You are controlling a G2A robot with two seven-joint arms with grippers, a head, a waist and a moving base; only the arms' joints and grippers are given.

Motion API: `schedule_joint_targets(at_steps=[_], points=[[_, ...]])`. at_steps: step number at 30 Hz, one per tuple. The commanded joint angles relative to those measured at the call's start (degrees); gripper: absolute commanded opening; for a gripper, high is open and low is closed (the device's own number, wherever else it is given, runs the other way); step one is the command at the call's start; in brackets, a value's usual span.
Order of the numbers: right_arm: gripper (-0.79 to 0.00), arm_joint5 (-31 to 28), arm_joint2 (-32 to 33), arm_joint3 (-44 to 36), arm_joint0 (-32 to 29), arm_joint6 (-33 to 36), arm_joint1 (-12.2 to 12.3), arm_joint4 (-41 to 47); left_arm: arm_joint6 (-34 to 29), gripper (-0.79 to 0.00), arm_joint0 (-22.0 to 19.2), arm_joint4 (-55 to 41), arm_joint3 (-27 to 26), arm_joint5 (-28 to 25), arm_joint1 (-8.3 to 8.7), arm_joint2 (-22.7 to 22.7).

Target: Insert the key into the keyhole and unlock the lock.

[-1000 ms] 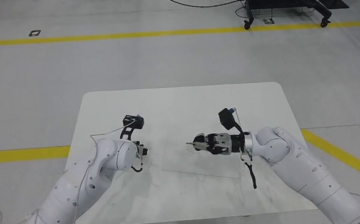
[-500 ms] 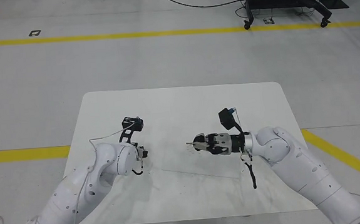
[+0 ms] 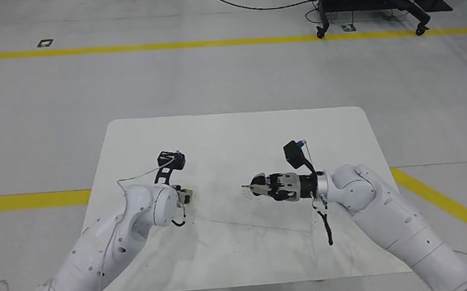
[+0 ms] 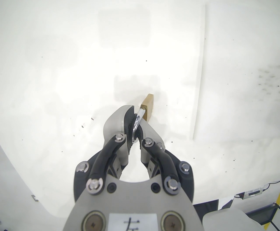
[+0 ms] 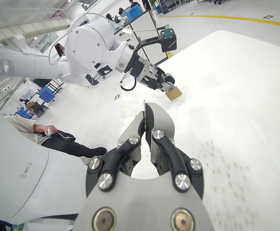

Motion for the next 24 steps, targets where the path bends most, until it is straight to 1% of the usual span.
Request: schedule_joint_targets(at_steps=[1,5,8,11,13,16,19,22,24], points=[[-0.785,0.0,0.0,0.0,0.0,0.0,0.0,0.0,-0.21,-0.785,0.24,0.28,0.0,-0.22,-0.06,-0.29],[-0.785,0.0,0.0,0.0,0.0,0.0,0.0,0.0,-0.11,-0.785,1.14,0.39,-0.77,-0.61,-0.05,-1.42],[-0.785,0.0,0.0,0.0,0.0,0.0,0.0,0.0,1.83,-0.785,2.34,-1.77,-1.63,-1.18,0.04,-3.38],[-0.785,0.0,0.0,0.0,0.0,0.0,0.0,0.0,6.39,-0.785,5.05,-8.48,-2.82,-3.86,0.44,-8.25],[-0.785,0.0,0.0,0.0,0.0,0.0,0.0,0.0,8.03,-0.785,6.48,-10.89,-4.05,-7.24,0.9,-11.13],[-0.785,0.0,0.0,0.0,0.0,0.0,0.0,0.0,10.22,-0.785,8.2,-15.37,-7.94,-11.71,1.45,-15.76],[-0.785,0.0,0.0,0.0,0.0,0.0,0.0,0.0,12.63,-0.785,10.12,-21.99,-11.48,-16.98,1.9,-20.87],[-0.785,0.0,0.0,0.0,0.0,0.0,0.0,0.0,13.88,-0.785,11.41,-29.24,-12.03,-23.83,2.17,-24.77],[-0.785,0.0,0.0,0.0,0.0,0.0,0.0,0.0,14.29,-0.785,11.34,-34.89,-10.72,-28.64,2.13,-26.16]])
